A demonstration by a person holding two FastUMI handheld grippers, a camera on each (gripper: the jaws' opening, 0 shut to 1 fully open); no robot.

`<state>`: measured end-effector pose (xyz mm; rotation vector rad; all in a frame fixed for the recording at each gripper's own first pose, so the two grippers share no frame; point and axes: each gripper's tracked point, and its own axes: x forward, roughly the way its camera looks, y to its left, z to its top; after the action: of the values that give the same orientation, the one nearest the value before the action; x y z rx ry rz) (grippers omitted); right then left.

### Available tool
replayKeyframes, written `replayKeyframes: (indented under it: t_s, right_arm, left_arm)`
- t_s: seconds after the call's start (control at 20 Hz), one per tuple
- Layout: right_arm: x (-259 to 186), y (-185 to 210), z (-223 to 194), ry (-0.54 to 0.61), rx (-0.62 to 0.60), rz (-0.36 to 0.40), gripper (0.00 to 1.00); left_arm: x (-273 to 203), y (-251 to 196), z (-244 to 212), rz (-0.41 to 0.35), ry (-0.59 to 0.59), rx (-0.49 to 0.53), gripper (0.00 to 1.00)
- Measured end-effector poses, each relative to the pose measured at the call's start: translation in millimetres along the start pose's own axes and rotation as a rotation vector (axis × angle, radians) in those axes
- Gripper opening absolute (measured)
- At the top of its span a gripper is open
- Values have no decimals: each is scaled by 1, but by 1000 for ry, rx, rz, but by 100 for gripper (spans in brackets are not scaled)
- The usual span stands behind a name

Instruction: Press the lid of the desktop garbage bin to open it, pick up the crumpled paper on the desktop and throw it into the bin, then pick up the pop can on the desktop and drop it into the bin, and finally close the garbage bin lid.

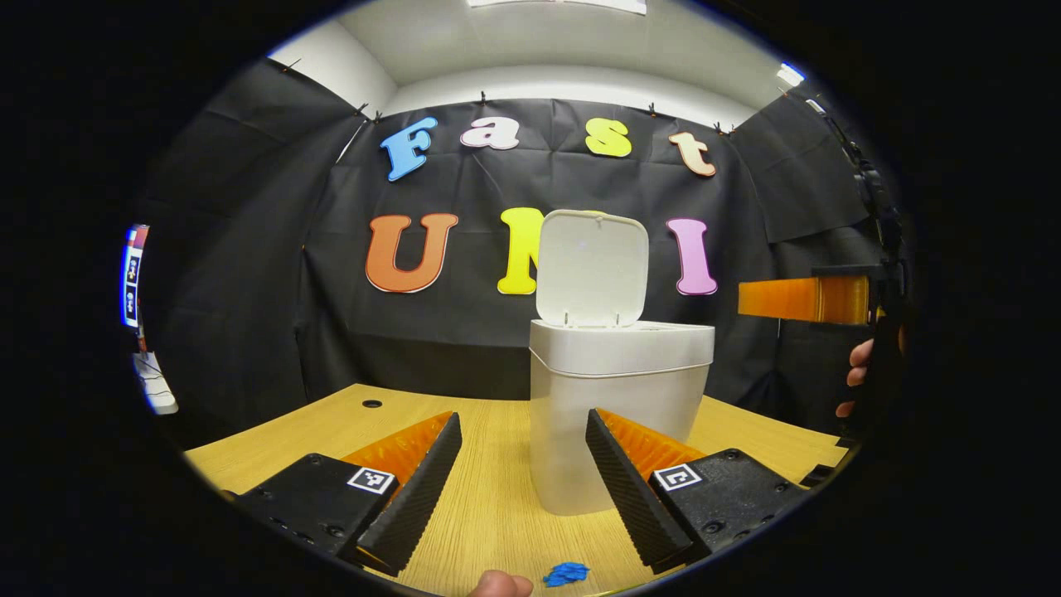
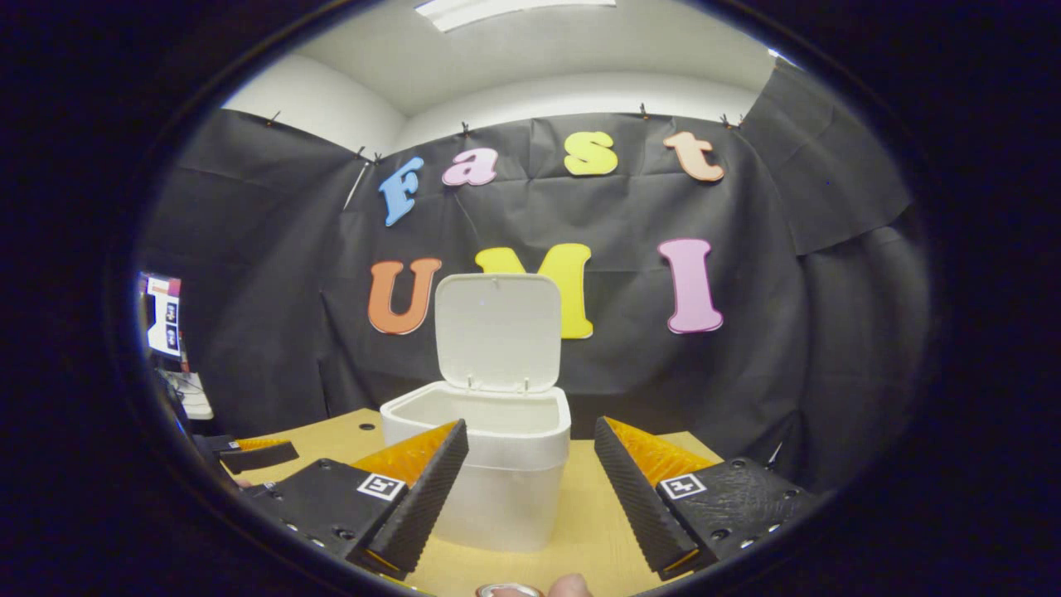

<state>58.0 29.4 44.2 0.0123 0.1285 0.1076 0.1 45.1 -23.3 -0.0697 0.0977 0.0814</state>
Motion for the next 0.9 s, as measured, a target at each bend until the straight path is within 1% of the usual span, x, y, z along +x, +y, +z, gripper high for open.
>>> replayKeyframes:
  t_s: [0.15,0.25,0.35,0.5,0.55,0.65,0.75,0.8,0.85,0.9]
  right_arm:
    - [-14,-15,-18,-4,-3,-30,95]
    - [-21,-25,-36,20,-13,-39,95]
    - [-31,-30,-43,22,1,-24,96]
    - [-44,-39,-51,12,60,3,95]
    - [-48,-44,-54,18,66,9,95]
    - [-56,-54,-60,19,63,25,96]
    - [-63,-63,-68,23,85,40,95]
    - [-66,-64,-76,34,92,54,93]
    - [-69,-67,-82,48,99,61,96]
    - [-71,-70,-89,61,101,67,95]
  left_arm:
    - [3,1,-3,14,3,27,97]
    - [2,-1,0,20,-5,22,98]
    - [0,-5,2,19,-13,2,98]
    - [-3,-17,-5,23,-10,5,97]
    - [-5,-25,-15,15,11,10,98]
    - [-13,-41,-45,-5,94,22,97]
    - [-24,-48,-66,12,156,45,98]
    - [-32,-49,-78,28,184,56,98]
    - [-38,-51,-91,38,213,62,98]
    - [-42,-53,-103,42,242,62,98]
